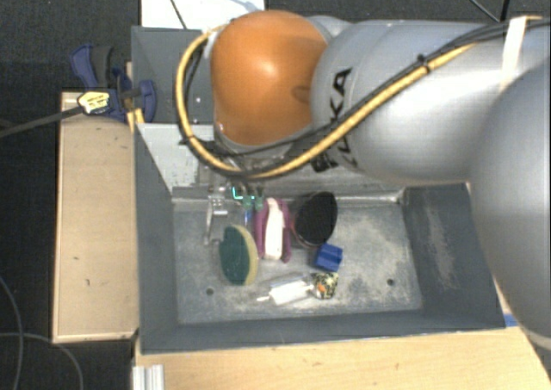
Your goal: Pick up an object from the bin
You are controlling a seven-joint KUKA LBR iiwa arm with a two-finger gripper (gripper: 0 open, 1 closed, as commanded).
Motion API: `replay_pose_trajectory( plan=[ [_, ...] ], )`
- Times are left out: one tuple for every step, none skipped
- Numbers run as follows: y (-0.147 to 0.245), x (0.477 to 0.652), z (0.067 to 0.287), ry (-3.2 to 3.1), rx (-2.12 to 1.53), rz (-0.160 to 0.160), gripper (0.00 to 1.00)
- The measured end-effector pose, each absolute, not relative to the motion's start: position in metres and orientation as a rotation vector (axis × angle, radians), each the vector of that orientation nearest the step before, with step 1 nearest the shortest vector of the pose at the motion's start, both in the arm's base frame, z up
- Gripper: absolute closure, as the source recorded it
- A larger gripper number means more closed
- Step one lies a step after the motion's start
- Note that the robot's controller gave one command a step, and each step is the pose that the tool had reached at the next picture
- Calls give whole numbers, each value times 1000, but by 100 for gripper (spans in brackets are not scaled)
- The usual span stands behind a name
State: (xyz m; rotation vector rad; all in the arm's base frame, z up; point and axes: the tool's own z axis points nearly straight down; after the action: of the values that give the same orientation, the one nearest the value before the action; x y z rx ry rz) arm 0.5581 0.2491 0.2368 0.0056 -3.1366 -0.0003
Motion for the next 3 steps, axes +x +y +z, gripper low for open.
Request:
replay_pose_trajectory(
  plan=[
    [153,560,121,-3081,-601,4,0],
    [170,570,74,-3017,-856,-7,0],
    [172,570,78,-3014,-859,-14,100]
  ],
)
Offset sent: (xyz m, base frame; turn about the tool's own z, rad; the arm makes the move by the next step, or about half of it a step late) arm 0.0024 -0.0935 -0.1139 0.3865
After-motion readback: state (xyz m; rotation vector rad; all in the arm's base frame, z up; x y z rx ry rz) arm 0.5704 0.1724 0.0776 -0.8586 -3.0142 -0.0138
